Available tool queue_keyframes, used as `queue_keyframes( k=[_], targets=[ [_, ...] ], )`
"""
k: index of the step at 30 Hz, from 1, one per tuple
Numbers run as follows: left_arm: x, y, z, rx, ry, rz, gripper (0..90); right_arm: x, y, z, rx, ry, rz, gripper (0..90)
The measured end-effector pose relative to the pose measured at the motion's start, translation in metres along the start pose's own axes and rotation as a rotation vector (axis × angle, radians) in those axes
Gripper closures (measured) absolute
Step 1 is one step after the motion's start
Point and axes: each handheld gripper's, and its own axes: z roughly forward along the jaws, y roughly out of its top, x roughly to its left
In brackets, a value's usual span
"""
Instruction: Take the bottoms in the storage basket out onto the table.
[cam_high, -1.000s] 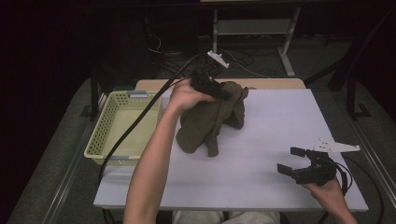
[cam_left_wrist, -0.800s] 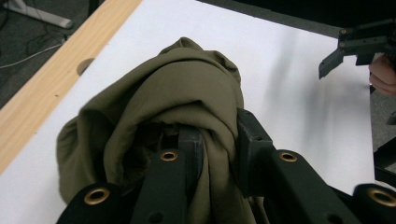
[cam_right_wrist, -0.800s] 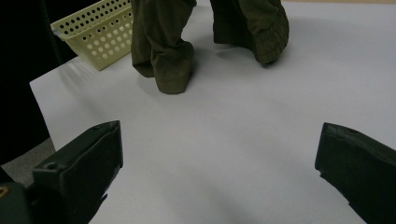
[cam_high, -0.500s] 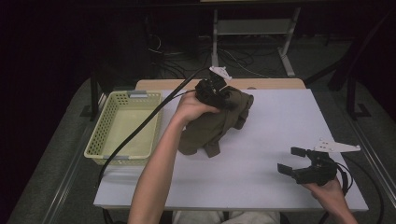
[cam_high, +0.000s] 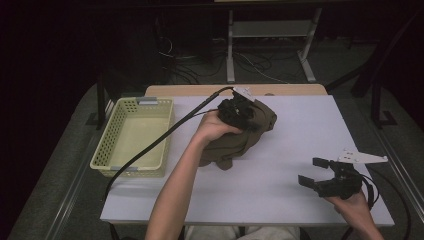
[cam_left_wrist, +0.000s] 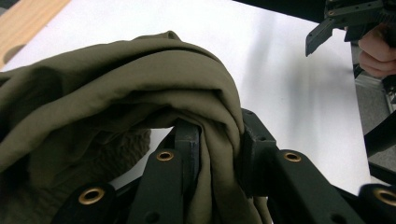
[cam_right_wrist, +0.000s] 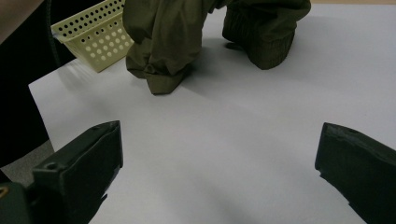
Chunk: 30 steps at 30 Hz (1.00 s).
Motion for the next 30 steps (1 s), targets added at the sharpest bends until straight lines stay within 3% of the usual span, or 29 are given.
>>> queue_keyframes(
  k=[5,6,15,22,30],
  targets=[
    [0.0,-0.004,0.01,0.007,-0.015,0.013,69.7,-0.001,0.0,-0.001,-0.004,-0.003,0.004,0.7],
    [-0.001,-0.005,0.013,0.005,-0.022,-0.006,69.4,-0.001,0.0,-0.002,-0.006,-0.003,0.002,0.7],
    [0.0,-0.014,0.027,0.001,-0.051,-0.025,67.4,0.0,-0.001,-0.001,0.006,0.0,0.008,0.7],
    [-0.002,-0.022,0.038,-0.016,-0.065,-0.025,63.3,-0.001,-0.001,-0.002,0.001,-0.003,0.002,0.7],
    [-0.009,-0.028,0.052,0.005,-0.082,-0.023,57.5,0.0,-0.001,-0.002,0.002,-0.002,-0.002,0.7]
  ],
)
